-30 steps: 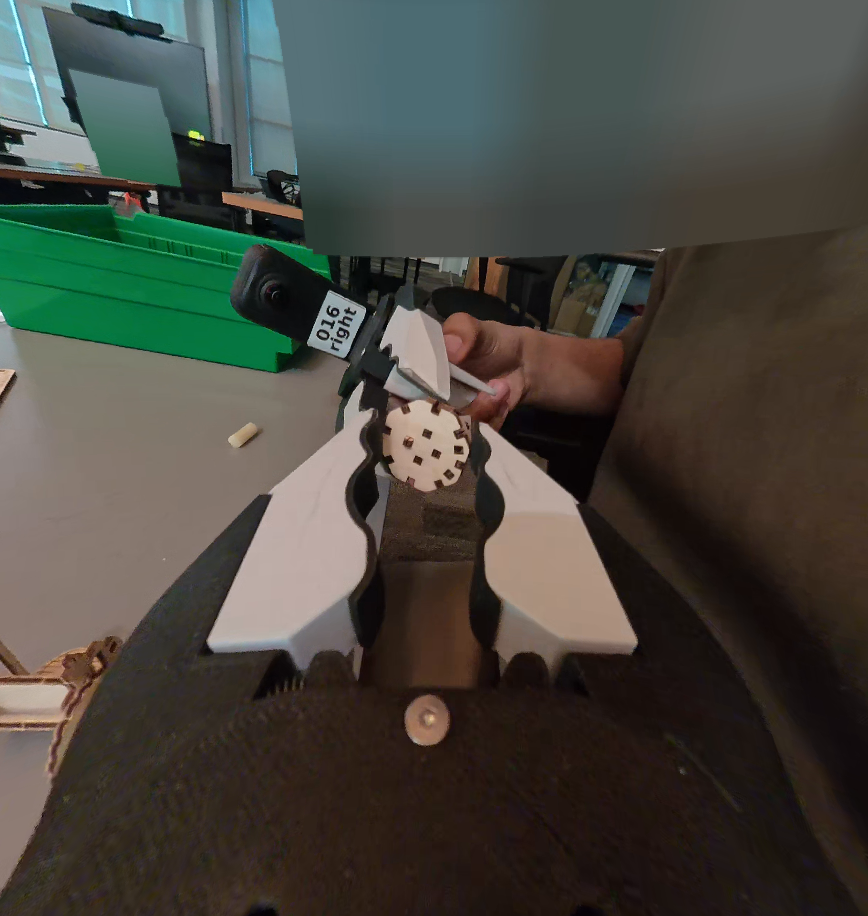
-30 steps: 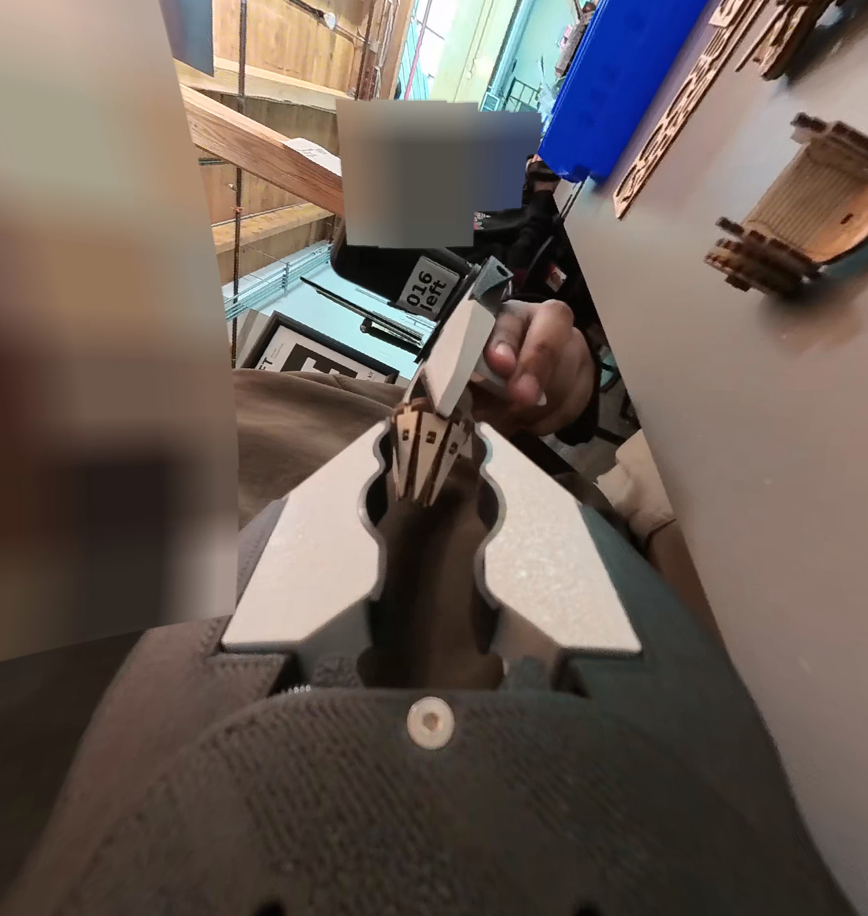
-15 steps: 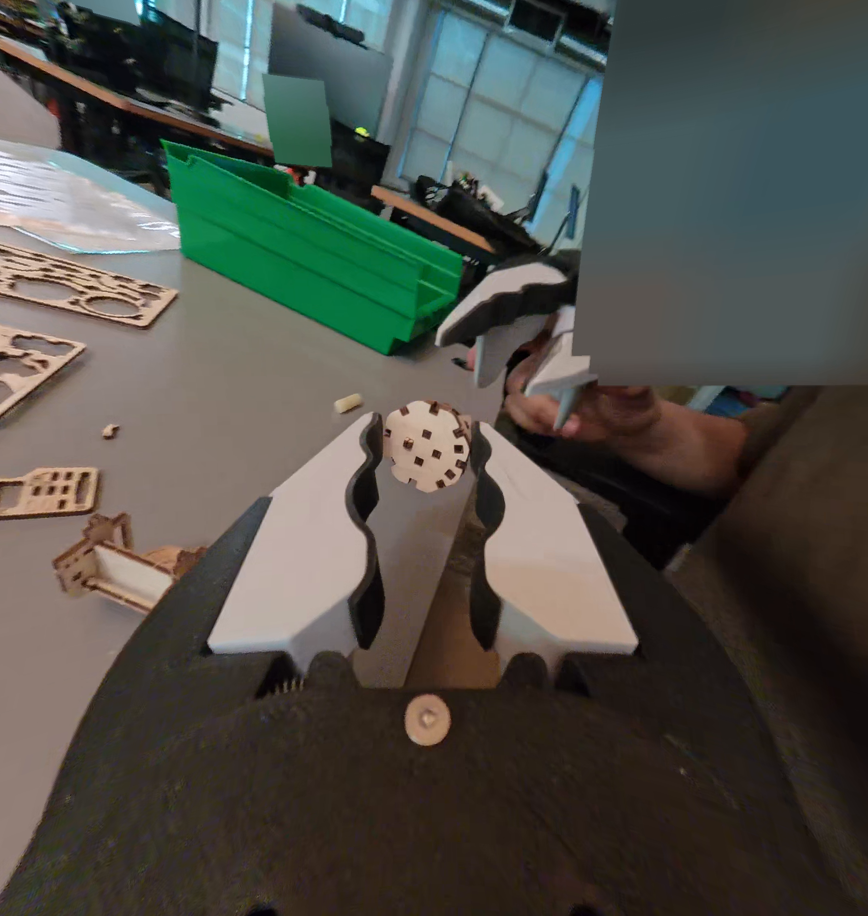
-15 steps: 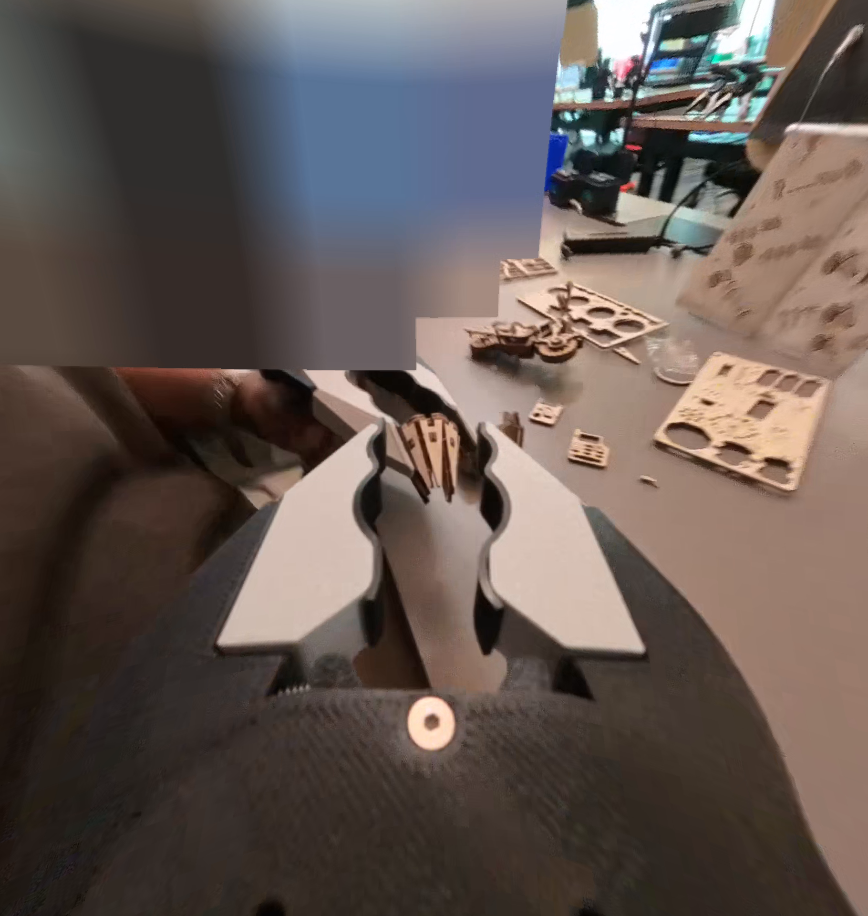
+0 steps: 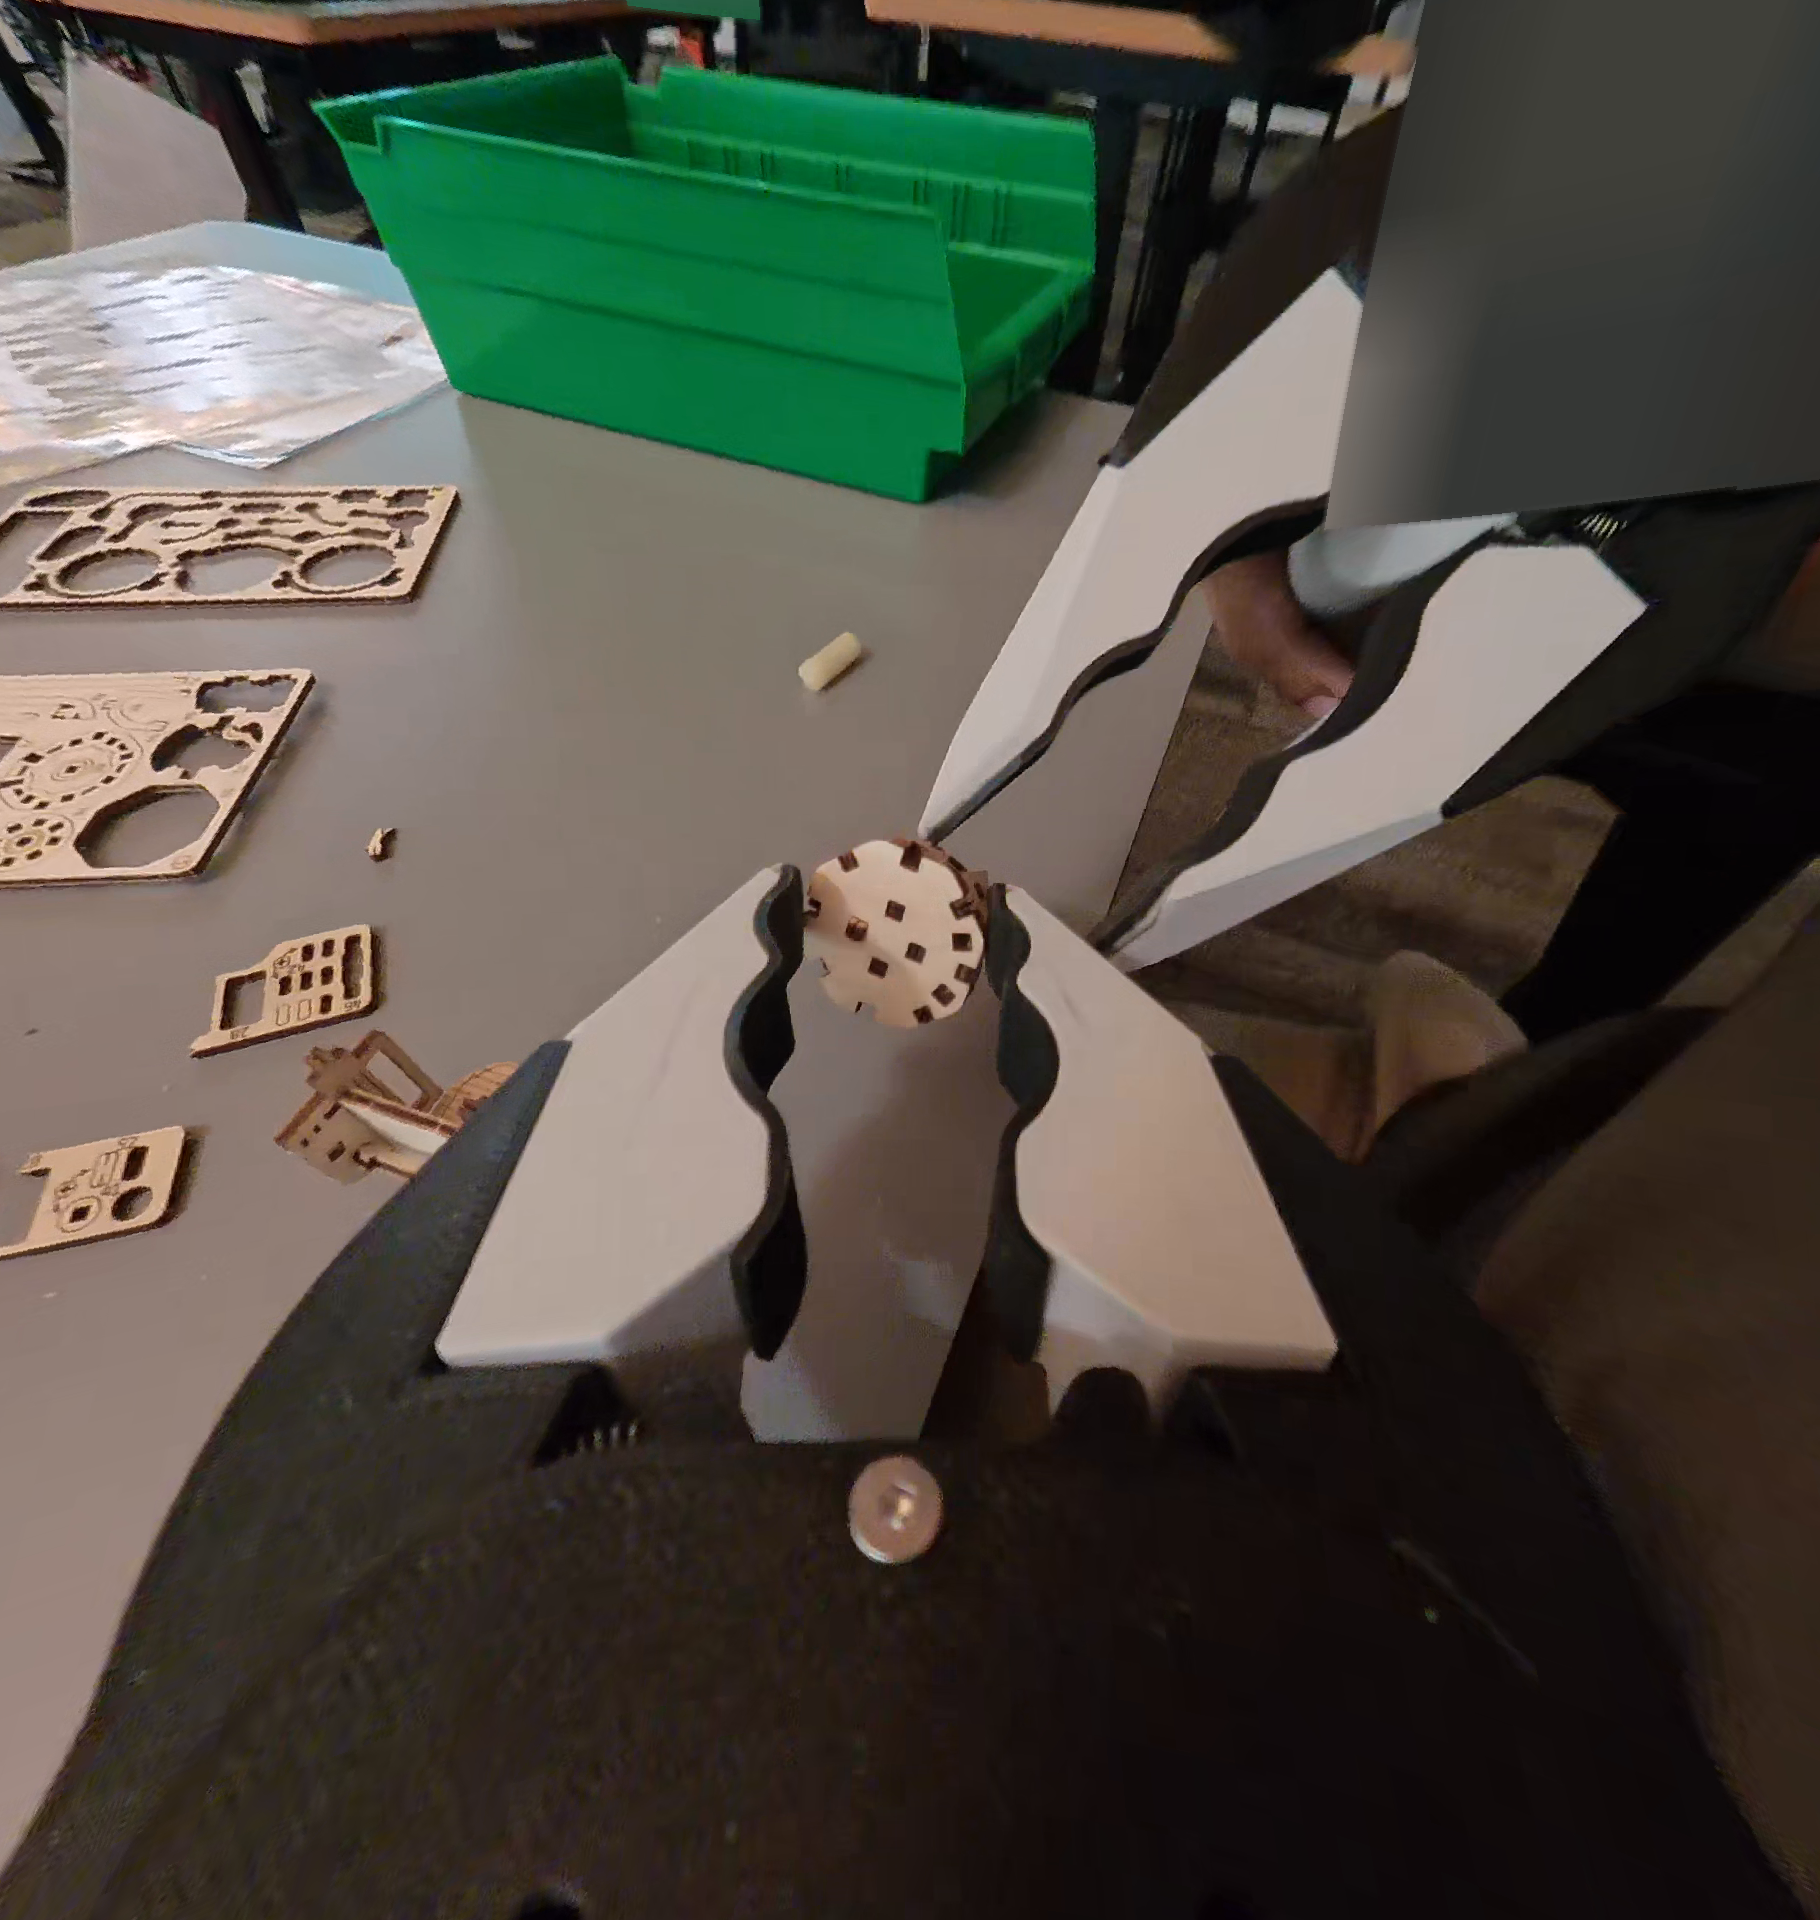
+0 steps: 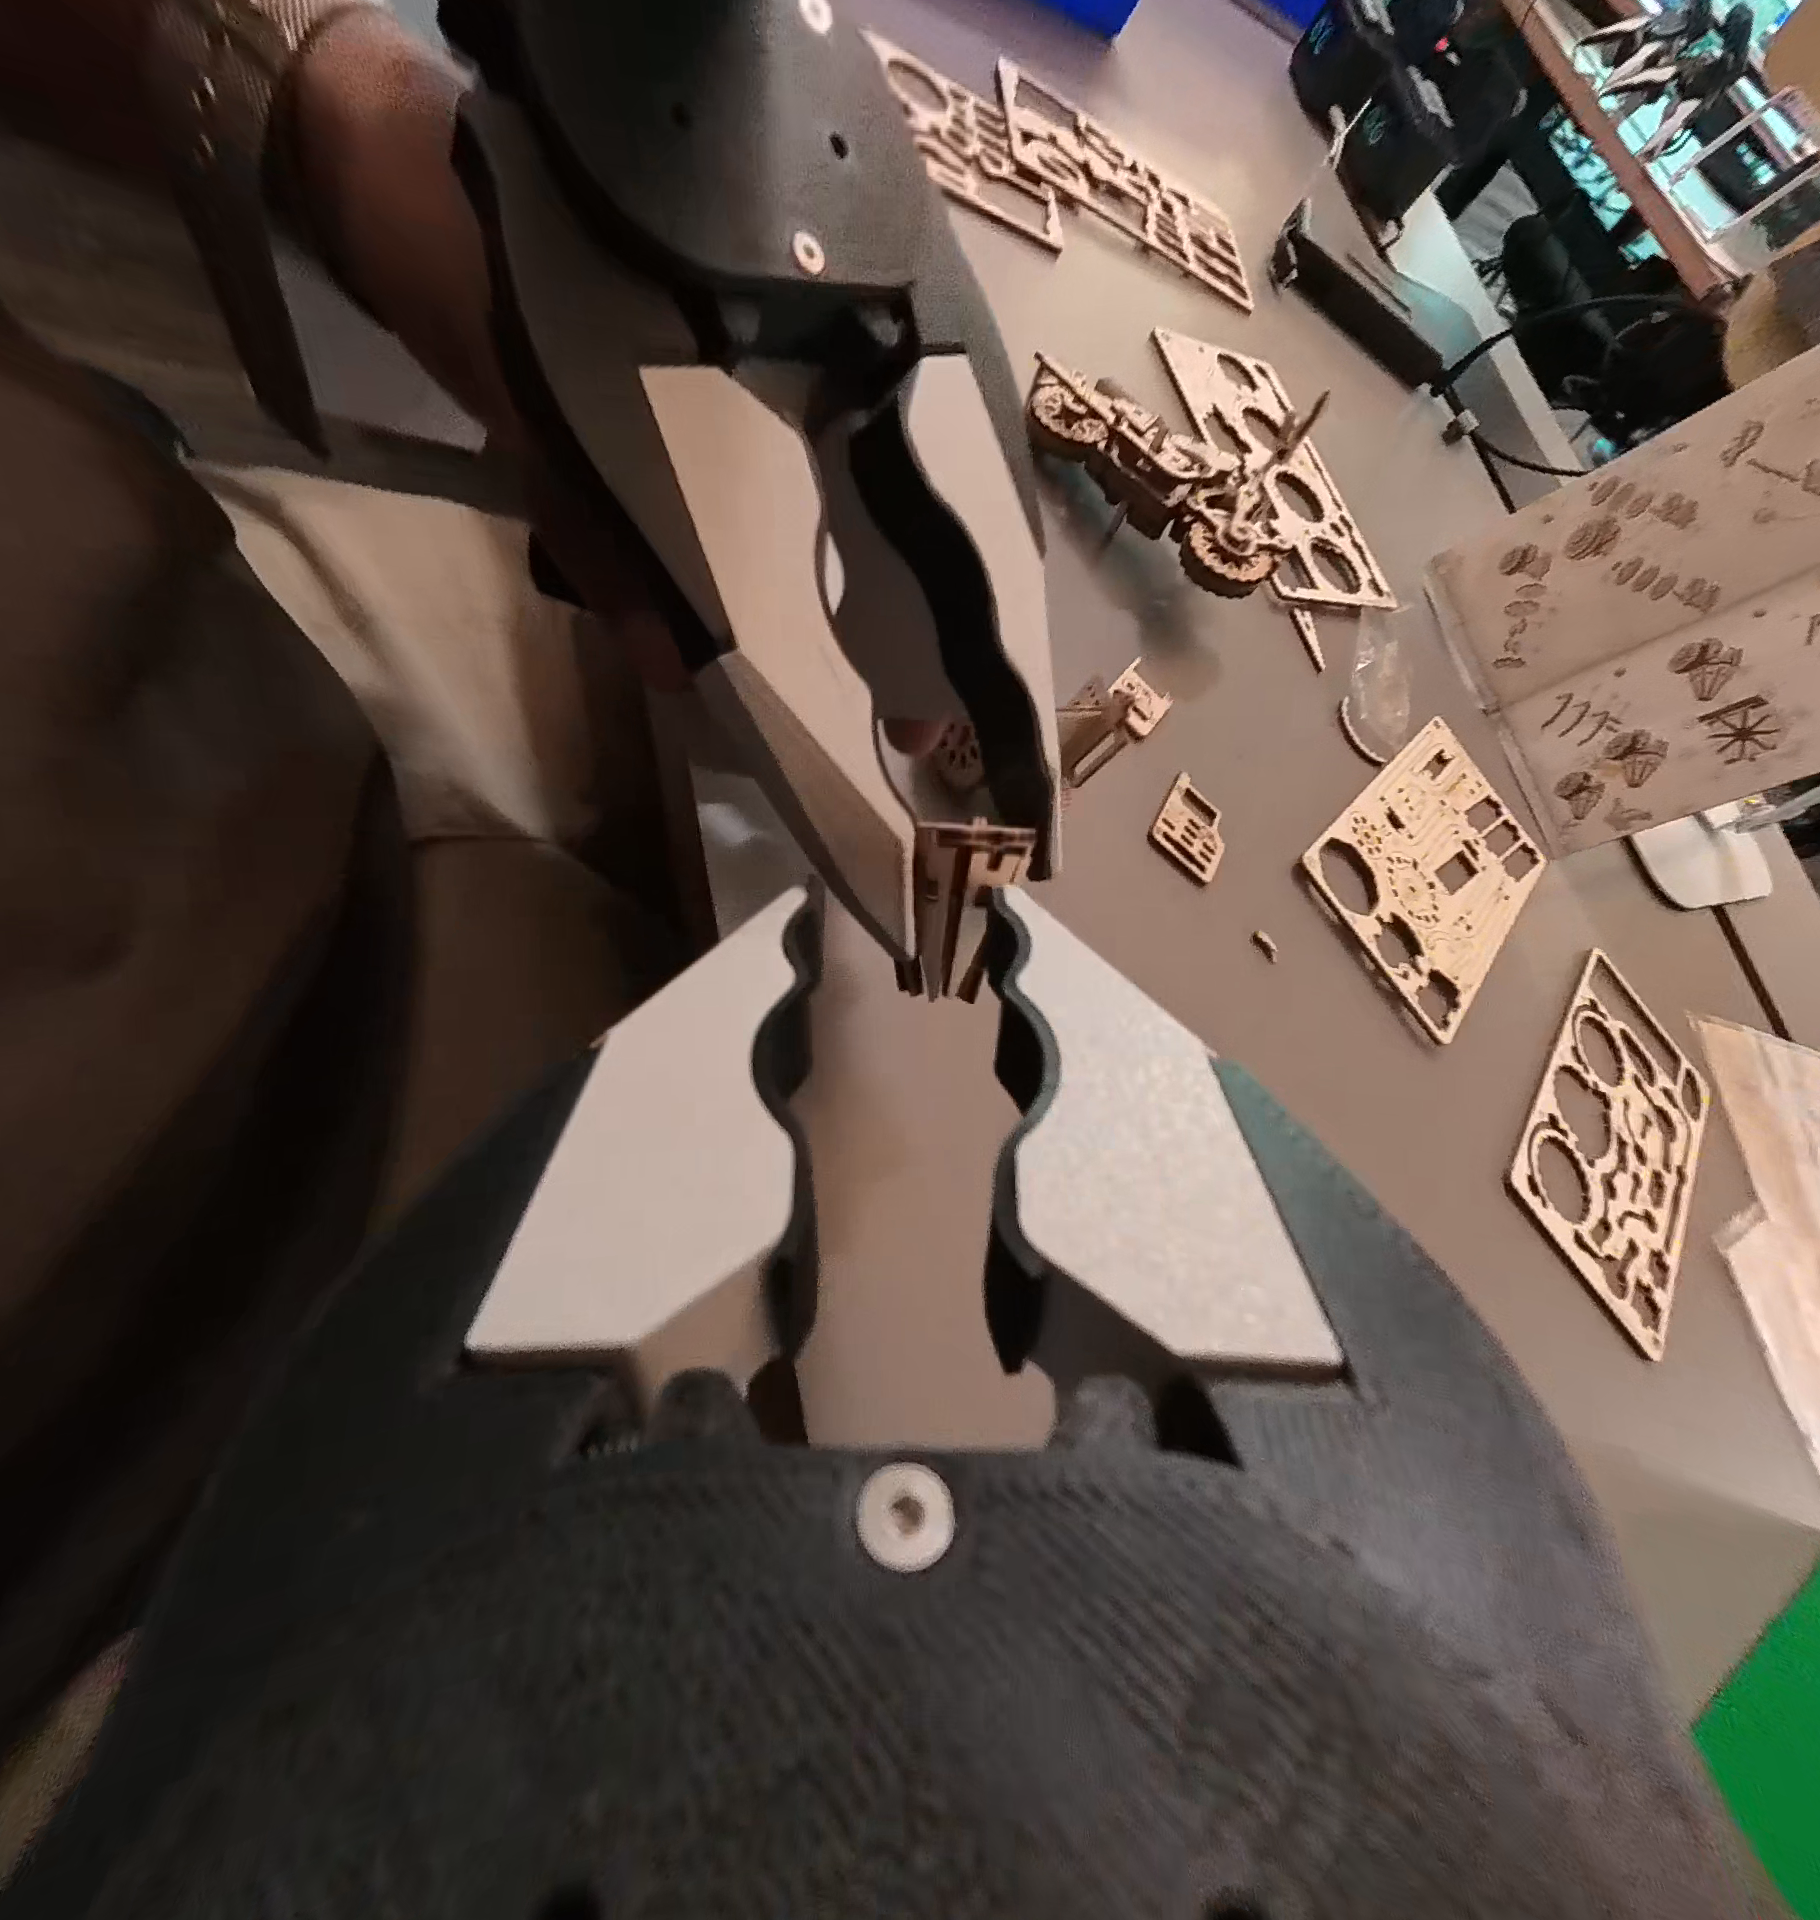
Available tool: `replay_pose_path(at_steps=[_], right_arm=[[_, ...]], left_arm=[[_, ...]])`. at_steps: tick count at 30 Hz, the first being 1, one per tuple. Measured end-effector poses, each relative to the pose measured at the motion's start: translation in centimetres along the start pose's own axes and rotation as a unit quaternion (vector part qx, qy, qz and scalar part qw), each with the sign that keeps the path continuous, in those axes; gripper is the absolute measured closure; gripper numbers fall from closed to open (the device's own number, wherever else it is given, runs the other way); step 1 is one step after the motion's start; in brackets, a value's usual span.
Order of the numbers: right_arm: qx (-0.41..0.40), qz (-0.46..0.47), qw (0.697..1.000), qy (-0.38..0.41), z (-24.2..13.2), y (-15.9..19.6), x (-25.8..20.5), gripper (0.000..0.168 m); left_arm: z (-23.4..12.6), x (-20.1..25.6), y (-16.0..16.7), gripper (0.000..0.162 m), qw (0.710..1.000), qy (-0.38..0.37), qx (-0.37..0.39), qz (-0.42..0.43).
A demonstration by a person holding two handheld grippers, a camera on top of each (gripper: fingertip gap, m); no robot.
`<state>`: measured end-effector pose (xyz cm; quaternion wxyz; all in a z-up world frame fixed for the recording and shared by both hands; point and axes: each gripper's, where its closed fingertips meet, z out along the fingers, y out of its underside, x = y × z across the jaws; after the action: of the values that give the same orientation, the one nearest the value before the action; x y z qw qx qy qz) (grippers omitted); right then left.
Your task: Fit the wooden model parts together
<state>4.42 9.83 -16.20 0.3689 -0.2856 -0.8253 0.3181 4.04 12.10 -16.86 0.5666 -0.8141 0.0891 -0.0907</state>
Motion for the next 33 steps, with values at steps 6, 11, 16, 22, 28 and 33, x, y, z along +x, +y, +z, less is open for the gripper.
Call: replay_pose_path(at_steps=[6,11,16,22,28,33], right_arm=[[-0.015,-0.02,1.0,-0.003,0.3,0.2,-0.5,0.136],[-0.028,-0.048,0.998,0.004,0.5,0.4,-0.7,0.139],[-0.038,-0.05,0.998,-0.001,0.7,0.7,-1.0,0.137],[-0.043,-0.054,0.998,-0.005,0.6,0.9,-1.1,0.139],[-0.043,-0.05,0.998,-0.011,0.6,0.9,-1.2,0.14],[-0.036,-0.046,0.998,-0.014,0.5,0.8,-1.2,0.14]], left_arm=[[0.1,0.3,0.7,0.129,1.0,0.002,-0.029,0.009],[0.2,0.2,1.2,0.13,0.999,0.0,-0.047,-0.008],[0.3,0.4,1.7,0.13,0.998,-0.001,-0.06,0.008],[0.5,0.4,1.7,0.13,0.998,-0.003,-0.065,0.0],[0.5,0.5,1.8,0.13,0.998,-0.003,-0.068,0.003],[0.5,0.6,1.6,0.13,0.998,0.004,-0.062,-0.007]])
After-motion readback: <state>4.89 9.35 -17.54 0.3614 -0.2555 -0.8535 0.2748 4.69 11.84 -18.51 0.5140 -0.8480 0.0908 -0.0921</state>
